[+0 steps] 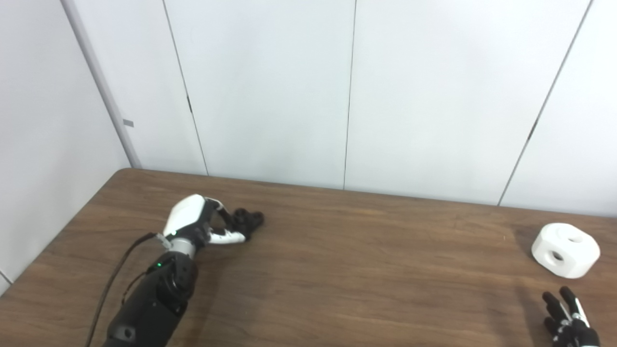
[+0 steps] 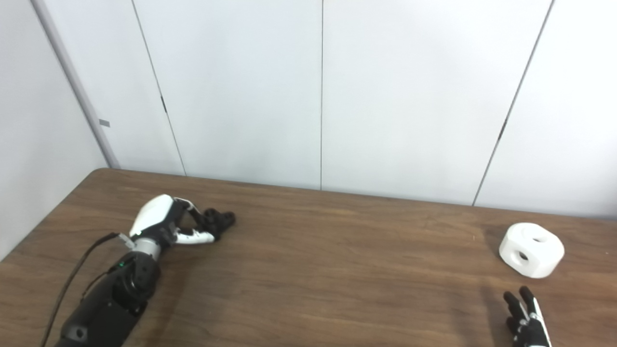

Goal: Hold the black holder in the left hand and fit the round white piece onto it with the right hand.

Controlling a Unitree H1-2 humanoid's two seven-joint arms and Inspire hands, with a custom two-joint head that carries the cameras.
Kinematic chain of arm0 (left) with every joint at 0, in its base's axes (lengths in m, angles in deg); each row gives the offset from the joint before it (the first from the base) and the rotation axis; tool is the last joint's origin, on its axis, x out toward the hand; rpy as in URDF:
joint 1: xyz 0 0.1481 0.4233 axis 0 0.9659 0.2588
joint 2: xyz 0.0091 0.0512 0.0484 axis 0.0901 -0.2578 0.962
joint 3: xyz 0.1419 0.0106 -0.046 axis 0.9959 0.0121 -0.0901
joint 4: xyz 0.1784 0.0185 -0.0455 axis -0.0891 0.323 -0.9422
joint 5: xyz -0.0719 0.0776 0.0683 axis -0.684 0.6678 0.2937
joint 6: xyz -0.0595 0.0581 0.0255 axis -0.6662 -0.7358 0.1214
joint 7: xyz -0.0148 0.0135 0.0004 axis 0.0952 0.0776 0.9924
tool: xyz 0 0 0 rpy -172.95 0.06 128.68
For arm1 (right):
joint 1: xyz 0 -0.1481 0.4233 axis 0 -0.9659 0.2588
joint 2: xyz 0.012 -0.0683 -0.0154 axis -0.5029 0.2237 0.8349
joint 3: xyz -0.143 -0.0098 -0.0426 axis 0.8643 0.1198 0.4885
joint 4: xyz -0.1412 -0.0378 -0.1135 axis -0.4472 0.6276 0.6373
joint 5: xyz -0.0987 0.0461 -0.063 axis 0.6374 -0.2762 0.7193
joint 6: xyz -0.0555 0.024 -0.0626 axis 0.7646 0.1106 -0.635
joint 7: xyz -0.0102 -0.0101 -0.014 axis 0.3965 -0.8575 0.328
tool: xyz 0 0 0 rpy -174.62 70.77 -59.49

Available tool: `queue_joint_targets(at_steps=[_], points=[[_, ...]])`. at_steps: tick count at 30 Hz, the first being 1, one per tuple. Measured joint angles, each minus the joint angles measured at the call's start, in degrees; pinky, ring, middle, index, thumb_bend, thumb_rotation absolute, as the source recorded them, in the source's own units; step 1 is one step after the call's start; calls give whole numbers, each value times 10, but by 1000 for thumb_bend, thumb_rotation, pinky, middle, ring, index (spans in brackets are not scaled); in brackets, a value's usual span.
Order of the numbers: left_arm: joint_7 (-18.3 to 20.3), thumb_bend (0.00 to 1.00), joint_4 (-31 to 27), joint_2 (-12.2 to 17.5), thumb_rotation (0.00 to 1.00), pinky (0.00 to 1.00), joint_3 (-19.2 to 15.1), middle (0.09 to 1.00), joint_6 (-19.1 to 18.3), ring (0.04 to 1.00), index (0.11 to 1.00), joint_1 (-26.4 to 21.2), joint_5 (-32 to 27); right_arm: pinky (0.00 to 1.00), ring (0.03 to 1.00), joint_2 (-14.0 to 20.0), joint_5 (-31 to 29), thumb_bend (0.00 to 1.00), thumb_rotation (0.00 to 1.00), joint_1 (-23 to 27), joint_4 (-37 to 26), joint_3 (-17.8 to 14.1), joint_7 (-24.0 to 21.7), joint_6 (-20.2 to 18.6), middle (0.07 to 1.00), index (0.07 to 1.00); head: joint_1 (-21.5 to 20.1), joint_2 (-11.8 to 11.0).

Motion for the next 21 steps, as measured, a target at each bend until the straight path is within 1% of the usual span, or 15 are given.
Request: queue_joint_targets(at_steps=[3, 4, 5, 6, 9, 10, 13, 15, 17, 18, 19, 21], points=[[24, 523, -45, -8, 52, 889, 13, 802, -11, 915, 485, 14, 1, 1000, 985, -1, 3, 561, 1000, 0, -1, 2, 2, 0, 941, 1000, -6, 1], [34, 523, -58, -10, 52, 901, 18, 802, -13, 914, 485, 16, 3, 1000, 987, -1, 5, 559, 1000, 0, -1, 3, 2, 0, 940, 1000, -7, 1], [43, 522, -72, -9, 52, 945, 25, 804, -13, 916, 485, 18, 4, 1000, 993, -1, 7, 558, 1000, 0, -1, 5, 3, 0, 943, 1000, -10, 2], [53, 522, -85, -9, 51, 960, 29, 804, -12, 917, 485, 21, 4, 1000, 995, -1, 10, 557, 1000, 0, -2, 6, 3, 0, 944, 1000, -13, 3], [78, 523, -129, -10, 53, 939, 41, 803, -12, 919, 485, 34, 4, 1000, 992, -4, 17, 547, 1000, 0, -5, 10, 7, -4, 941, 998, -26, 7], [84, 523, -139, -10, 53, 949, 43, 802, -12, 912, 485, 37, 5, 1000, 991, -5, 17, 542, 1000, 0, -6, 12, 9, -6, 942, 997, -31, 9], [100, 523, -178, -9, 52, 958, 53, 796, -12, 894, 485, 52, 16, 1000, 984, -7, 19, 533, 1000, 0, -8, 16, 13, -7, 939, 994, -39, 11], [107, 523, -199, -10, 52, 956, 61, 788, -11, 883, 484, 61, 28, 1000, 988, -9, 21, 527, 1000, 0, -9, 19, 18, -7, 941, 995, -52, 17], [110, 523, -216, -11, 52, 955, 66, 783, -9, 880, 484, 71, 32, 1000, 989, -10, 25, 527, 1000, 0, -9, 23, 21, -7, 941, 995, -61, 20], [110, 522, -223, -13, 51, 953, 67, 779, -7, 877, 484, 76, 38, 1000, 989, -10, 27, 533, 1000, 0, -9, 25, 23, -7, 940, 994, -76, 25], [110, 522, -230, -14, 51, 952, 68, 778, -6, 876, 484, 82, 41, 1000, 983, -10, 27, 534, 1000, 0, -10, 26, 24, -7, 936, 993, -81, 25], [110, 522, -244, -18, 50, 943, 72, 767, 4, 862, 483, 95, 46, 1000, 971, -13, 28, 535, 1000, 0, -11, 29, 27, -8, 929, 988, -91, 31]])
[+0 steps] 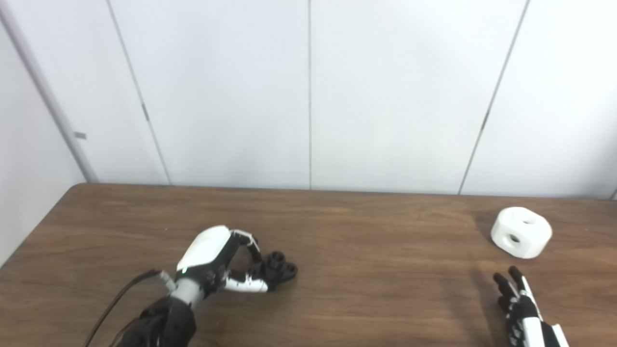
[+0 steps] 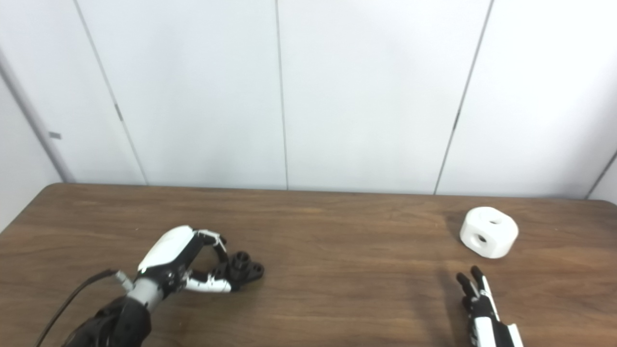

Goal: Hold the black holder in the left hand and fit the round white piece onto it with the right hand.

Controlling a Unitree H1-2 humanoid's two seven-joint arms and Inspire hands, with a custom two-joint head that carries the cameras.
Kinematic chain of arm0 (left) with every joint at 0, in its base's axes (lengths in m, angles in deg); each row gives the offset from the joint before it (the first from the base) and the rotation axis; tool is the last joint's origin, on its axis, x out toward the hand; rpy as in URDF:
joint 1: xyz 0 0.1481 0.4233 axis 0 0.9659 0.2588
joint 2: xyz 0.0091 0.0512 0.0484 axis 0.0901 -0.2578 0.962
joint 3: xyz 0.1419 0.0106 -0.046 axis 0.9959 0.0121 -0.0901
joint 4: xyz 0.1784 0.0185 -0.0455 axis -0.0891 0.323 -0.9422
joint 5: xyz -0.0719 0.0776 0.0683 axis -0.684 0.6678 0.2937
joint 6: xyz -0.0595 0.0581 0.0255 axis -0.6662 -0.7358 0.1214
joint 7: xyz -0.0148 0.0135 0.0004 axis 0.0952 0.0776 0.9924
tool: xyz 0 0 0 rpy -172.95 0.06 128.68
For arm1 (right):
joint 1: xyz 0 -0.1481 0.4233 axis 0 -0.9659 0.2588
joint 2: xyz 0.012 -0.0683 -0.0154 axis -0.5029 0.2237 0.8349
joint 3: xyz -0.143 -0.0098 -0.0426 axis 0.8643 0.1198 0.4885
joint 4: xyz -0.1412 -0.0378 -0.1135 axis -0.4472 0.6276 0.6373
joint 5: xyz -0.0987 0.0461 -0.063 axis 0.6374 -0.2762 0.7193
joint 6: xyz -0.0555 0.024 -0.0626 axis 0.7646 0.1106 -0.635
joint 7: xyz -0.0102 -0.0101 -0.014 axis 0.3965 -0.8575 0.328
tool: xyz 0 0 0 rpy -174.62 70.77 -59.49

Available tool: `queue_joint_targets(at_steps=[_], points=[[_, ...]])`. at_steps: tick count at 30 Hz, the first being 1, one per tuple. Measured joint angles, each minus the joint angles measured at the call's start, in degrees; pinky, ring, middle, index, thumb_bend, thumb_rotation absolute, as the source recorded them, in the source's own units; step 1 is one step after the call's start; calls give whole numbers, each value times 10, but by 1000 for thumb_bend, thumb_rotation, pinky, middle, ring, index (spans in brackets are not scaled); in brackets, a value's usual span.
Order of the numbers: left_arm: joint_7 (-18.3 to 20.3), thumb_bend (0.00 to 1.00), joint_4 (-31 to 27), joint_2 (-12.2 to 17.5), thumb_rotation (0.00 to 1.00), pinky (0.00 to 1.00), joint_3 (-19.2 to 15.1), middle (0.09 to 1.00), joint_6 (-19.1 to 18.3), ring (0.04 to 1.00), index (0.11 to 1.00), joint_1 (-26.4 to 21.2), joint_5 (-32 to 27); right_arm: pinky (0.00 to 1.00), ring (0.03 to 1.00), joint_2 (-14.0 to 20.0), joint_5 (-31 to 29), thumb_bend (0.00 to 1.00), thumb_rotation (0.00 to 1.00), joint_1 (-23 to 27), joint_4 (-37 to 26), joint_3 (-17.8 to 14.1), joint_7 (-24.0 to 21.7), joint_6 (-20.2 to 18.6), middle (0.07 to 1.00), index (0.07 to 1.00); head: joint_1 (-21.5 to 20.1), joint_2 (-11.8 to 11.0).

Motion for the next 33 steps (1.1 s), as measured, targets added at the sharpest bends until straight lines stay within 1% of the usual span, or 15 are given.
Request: queue_joint_targets(at_steps=[6, 7, 9, 12, 14, 15, 17, 18, 19, 24, 29, 33], points=[[-2, 522, -33, -13, 50, 934, 26, 756, 52, 839, 483, 35, 31, 1000, 980, -8, 7, 556, 1000, 1, -4, 15, 10, -2, 925, 983, -20, 14], [-1, 522, -37, -15, 50, 933, 29, 756, 55, 839, 483, 40, 36, 1000, 985, -8, 9, 561, 1000, 1, -5, 18, 13, -4, 927, 985, -25, 21], [0, 523, -46, -20, 50, 927, 34, 751, 61, 838, 483, 49, 46, 1000, 986, -11, 11, 573, 1000, 1, -9, 22, 18, -10, 930, 985, -28, 25], [0, 523, -47, -25, 51, 914, 46, 747, 84, 835, 482, 58, 55, 1000, 984, -13, 12, 598, 1000, 1, -21, 27, 24, -25, 930, 982, -36, 40], [0, 523, -47, -30, 51, 895, 54, 739, 100, 825, 482, 65, 65, 1000, 980, -15, 13, 599, 1000, 2, -23, 31, 27, -29, 928, 979, -38, 44], [0, 523, -47, -33, 52, 892, 58, 739, 106, 824, 482, 69, 67, 1000, 980, -15, 14, 604, 1000, 2, -24, 32, 28, -31, 926, 978, -40, 50], [-1, 524, -47, -40, 52, 893, 61, 739, 119, 825, 482, 78, 70, 1000, 980, -16, 17, 599, 1000, 3, -29, 33, 33, -41, 926, 978, -40, 52], [-1, 524, -47, -43, 53, 894, 61, 739, 122, 826, 482, 80, 71, 1000, 978, -16, 19, 584, 1000, 3, -33, 33, 36, -44, 925, 979, -40, 54], [-2, 524, -47, -45, 53, 893, 61, 738, 123, 825, 482, 83, 73, 1000, 974, -16, 20, 577, 1000, 4, -38, 33, 38, -46, 924, 979, -43, 61], [1, 523, -47, -50, 52, 902, 63, 745, 127, 836, 482, 87, 84, 1000, 972, -19, 19, 576, 1000, 6, -45, 33, 40, -55, 924, 983, -46, 72], [-1, 523, -48, -58, 52, 898, 65, 748, 135, 836, 483, 95, 89, 1000, 965, -24, 12, 576, 1000, 8, -54, 32, 40, -67, 922, 979, -49, 76], [-3, 523, -48, -62, 52, 893, 65, 748, 144, 835, 483, 100, 92, 1000, 926, -27, 11, 515, 844, 11, -59, 27, 44, -66, 909, 961, -51, 77]])
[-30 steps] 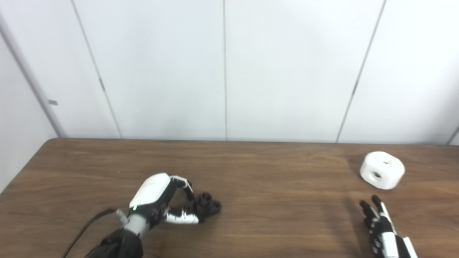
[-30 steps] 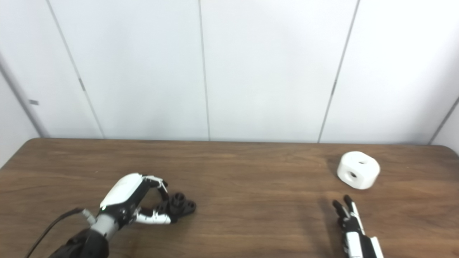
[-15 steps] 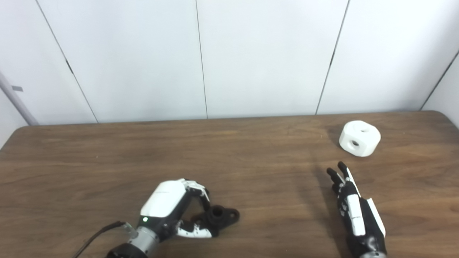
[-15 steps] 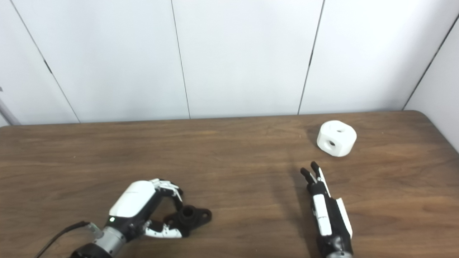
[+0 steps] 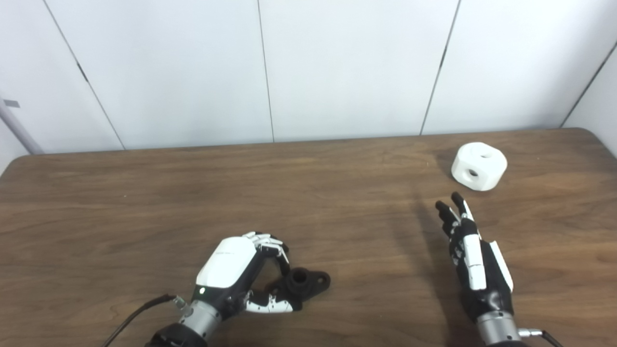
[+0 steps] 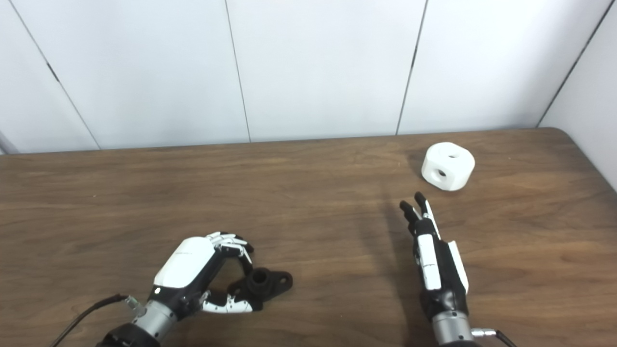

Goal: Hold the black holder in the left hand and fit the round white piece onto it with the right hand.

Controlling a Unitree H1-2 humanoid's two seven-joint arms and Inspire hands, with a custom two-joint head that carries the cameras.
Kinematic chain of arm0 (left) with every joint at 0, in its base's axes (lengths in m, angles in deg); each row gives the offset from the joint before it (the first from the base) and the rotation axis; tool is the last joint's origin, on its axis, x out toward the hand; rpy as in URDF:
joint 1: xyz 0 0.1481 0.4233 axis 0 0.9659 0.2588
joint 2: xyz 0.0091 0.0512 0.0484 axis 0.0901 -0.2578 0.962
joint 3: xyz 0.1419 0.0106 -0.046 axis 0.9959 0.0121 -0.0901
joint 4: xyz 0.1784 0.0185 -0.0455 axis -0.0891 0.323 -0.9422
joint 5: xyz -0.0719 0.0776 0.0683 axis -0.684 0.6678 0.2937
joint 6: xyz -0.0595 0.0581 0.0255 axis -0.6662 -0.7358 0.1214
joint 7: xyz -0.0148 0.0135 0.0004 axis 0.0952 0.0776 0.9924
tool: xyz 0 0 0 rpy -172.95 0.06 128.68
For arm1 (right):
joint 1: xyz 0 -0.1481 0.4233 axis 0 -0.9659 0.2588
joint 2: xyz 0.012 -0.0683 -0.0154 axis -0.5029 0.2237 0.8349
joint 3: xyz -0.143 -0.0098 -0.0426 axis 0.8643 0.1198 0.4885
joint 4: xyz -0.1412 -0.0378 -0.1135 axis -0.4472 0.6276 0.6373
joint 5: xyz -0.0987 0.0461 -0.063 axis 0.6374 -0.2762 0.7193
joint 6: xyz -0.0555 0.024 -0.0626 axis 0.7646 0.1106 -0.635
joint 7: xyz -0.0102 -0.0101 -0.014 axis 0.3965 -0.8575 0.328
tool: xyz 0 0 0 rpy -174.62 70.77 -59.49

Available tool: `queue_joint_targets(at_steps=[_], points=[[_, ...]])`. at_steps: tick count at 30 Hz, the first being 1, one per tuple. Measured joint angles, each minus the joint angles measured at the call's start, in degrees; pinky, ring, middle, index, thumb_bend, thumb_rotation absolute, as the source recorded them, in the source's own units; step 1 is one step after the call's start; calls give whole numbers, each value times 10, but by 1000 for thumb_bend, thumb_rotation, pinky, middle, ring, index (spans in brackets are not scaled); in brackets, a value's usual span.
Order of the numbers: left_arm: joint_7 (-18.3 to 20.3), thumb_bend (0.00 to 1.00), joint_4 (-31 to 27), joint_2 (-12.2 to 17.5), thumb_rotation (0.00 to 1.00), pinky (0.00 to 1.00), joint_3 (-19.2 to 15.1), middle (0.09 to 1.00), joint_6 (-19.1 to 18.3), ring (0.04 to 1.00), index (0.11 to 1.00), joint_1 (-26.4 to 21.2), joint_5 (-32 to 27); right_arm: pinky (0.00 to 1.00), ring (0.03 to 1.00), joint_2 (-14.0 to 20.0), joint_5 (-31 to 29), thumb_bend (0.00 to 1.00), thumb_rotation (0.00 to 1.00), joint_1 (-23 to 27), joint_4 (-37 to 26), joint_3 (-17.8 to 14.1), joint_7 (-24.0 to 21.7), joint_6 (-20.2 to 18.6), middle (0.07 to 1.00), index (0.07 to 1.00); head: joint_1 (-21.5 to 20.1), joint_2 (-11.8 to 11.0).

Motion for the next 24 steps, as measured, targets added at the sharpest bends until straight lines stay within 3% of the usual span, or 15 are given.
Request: queue_joint_targets(at_steps=[6, 12, 17, 24], points=[[-2, 523, 0, -3, 52, 905, 0, 754, 4, 841, 484, 6, 3, 967, 910, -4, 3, 581, 646, 4, 0, -13, 13, 0, 892, 912, -2, -1], [0, 523, 2, 0, 53, 890, -2, 755, 11, 834, 484, 4, 2, 953, 915, -16, 3, 641, 490, 13, -5, -32, 29, 0, 881, 850, -36, -4], [4, 523, 3, 5, 52, 877, -8, 751, 21, 828, 484, 2, -2, 894, 927, -19, 45, 678, 461, 38, -24, -48, 55, -11, 901, 809, -82, 0], [17, 523, 4, 12, 51, 864, -14, 741, 33, 815, 483, -2, -5, 865, 913, -8, 94, 737, 420, 88, -46, -71, 75, -71, 907, 796, -126, -2]])
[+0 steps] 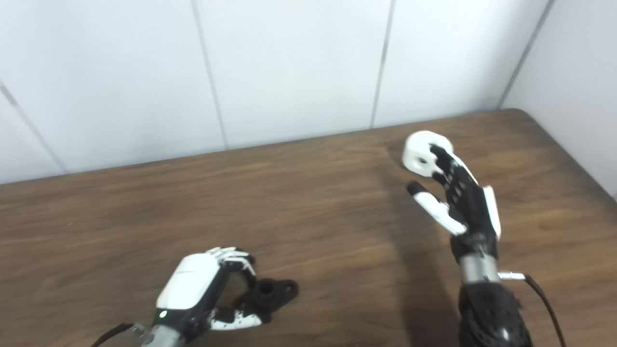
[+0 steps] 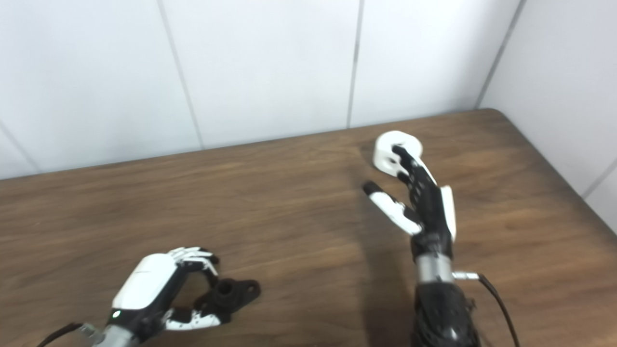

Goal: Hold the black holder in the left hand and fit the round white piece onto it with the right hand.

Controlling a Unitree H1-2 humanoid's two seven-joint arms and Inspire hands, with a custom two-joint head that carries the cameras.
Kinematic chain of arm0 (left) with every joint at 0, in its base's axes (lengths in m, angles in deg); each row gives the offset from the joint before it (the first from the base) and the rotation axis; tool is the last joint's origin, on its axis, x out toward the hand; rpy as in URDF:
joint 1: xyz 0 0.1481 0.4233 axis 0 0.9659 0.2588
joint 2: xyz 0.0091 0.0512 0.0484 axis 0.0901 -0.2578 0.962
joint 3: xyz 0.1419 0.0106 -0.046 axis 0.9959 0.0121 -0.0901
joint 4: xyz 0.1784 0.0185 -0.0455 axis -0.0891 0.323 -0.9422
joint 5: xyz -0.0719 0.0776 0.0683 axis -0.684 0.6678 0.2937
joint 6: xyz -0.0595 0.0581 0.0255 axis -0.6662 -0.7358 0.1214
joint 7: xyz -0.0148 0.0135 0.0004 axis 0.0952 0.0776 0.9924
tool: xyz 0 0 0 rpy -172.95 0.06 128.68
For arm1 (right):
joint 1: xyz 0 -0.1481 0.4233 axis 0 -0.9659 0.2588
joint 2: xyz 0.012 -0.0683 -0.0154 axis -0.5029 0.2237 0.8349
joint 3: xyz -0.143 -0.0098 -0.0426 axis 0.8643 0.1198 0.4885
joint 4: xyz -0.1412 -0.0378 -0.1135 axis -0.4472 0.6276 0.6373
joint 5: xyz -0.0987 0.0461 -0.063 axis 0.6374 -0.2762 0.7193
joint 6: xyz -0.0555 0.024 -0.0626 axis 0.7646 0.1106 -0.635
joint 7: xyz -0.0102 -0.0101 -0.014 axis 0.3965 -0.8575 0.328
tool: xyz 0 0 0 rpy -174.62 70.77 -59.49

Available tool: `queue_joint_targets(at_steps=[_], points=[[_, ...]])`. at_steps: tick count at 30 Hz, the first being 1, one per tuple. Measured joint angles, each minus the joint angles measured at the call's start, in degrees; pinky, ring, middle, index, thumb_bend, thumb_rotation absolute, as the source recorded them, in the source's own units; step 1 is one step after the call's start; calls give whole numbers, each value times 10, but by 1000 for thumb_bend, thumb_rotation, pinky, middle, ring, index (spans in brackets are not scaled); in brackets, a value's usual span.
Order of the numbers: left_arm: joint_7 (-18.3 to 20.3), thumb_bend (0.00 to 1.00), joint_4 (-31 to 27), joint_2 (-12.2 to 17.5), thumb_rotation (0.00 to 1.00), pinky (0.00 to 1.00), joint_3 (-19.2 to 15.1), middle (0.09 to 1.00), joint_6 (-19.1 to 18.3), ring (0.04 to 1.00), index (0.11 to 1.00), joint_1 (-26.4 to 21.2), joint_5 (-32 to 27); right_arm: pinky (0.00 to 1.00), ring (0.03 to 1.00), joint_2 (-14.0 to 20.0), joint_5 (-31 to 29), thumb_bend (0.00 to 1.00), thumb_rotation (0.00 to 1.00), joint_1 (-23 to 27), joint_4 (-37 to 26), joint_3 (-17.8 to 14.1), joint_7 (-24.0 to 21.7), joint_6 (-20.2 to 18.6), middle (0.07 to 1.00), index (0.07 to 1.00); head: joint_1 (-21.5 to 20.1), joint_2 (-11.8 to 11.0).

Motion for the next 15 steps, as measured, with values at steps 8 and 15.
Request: queue_joint_targets(at_steps=[8, 15], points=[[0, 522, 4, 2, 48, 846, -9, 732, 18, 805, 482, 2, -6, 715, 828, 44, 34, 814, 374, 51, -1, -30, 6, -51, 844, 736, -23, -2], [1, 522, 8, 2, 48, 841, -18, 734, 33, 800, 483, 5, -14, 968, 931, 102, 98, 874, 373, 87, 25, -27, 4, -83, 876, 717, -26, -2]])
